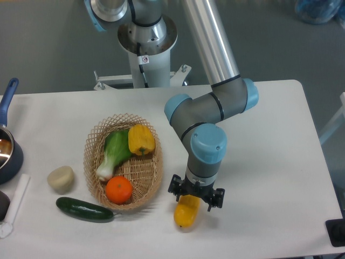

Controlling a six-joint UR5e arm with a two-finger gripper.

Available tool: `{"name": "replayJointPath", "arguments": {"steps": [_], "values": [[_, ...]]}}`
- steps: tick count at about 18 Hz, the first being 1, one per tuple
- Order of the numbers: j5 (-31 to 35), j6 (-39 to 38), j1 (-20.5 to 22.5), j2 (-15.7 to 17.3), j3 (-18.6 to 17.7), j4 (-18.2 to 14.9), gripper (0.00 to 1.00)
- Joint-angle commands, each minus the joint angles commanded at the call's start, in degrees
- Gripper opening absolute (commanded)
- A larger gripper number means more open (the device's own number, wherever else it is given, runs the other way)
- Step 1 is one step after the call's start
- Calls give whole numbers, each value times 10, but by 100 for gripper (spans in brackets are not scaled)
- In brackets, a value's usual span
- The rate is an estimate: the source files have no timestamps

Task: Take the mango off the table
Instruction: 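Lower the gripper around the mango and close the fingers on it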

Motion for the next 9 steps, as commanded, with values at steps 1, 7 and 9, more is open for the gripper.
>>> {"name": "replayJointPath", "arguments": {"steps": [1, 7, 9], "values": [[0, 0, 0, -2, 1, 0, 100], [2, 0, -6, -6, 0, 0, 100], [3, 0, -6, -6, -1, 0, 100]]}}
